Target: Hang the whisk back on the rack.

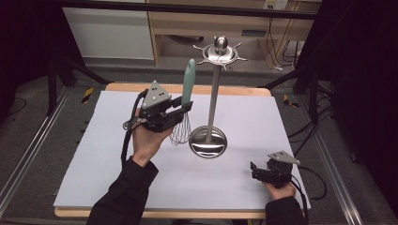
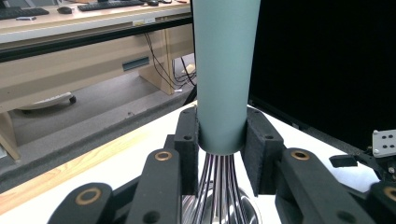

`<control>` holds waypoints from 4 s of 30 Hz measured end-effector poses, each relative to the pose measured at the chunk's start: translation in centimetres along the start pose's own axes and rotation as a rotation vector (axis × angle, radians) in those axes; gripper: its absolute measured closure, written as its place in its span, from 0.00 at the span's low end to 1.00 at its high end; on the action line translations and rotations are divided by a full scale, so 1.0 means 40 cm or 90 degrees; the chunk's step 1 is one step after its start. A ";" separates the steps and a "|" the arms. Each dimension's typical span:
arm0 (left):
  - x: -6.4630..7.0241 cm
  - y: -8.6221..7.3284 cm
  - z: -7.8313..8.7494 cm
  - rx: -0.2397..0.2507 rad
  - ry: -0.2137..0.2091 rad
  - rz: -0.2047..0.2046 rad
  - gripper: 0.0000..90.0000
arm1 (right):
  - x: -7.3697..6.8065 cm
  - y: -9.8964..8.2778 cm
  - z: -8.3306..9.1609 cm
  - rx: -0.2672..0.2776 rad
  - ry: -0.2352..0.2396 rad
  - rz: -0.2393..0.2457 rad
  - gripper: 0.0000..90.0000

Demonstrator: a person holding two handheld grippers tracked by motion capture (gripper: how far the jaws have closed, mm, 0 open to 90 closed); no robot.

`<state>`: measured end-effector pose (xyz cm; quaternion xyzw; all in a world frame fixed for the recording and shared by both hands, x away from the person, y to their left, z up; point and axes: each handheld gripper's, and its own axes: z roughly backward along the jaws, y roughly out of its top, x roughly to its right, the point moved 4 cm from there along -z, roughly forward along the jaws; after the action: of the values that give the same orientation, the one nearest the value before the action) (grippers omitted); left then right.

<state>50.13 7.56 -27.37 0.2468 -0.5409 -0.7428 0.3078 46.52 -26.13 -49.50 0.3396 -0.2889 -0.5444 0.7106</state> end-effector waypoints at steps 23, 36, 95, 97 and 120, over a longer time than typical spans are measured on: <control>0.001 0.016 -0.032 -0.024 0.006 -0.005 0.76 | 0.000 0.000 0.001 0.001 0.001 0.000 0.09; 0.007 0.027 -0.058 -0.036 0.007 -0.006 0.76 | 0.000 0.001 0.002 0.003 0.002 -0.001 0.09; 0.021 0.001 -0.104 0.031 -0.006 -0.011 0.54 | -0.002 -0.003 -0.002 -0.007 0.005 0.001 0.09; 0.022 -0.001 -0.096 0.032 -0.004 -0.016 0.52 | -0.002 -0.004 -0.001 -0.009 0.005 -0.001 0.09; -0.017 -0.153 0.010 -0.007 0.006 -0.003 0.40 | 0.001 -0.014 0.001 -0.018 -0.002 0.007 0.08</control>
<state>49.16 9.69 -33.07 0.2498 -0.5350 -0.7453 0.3097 46.18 -26.28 -49.93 0.3272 -0.2844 -0.5451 0.7176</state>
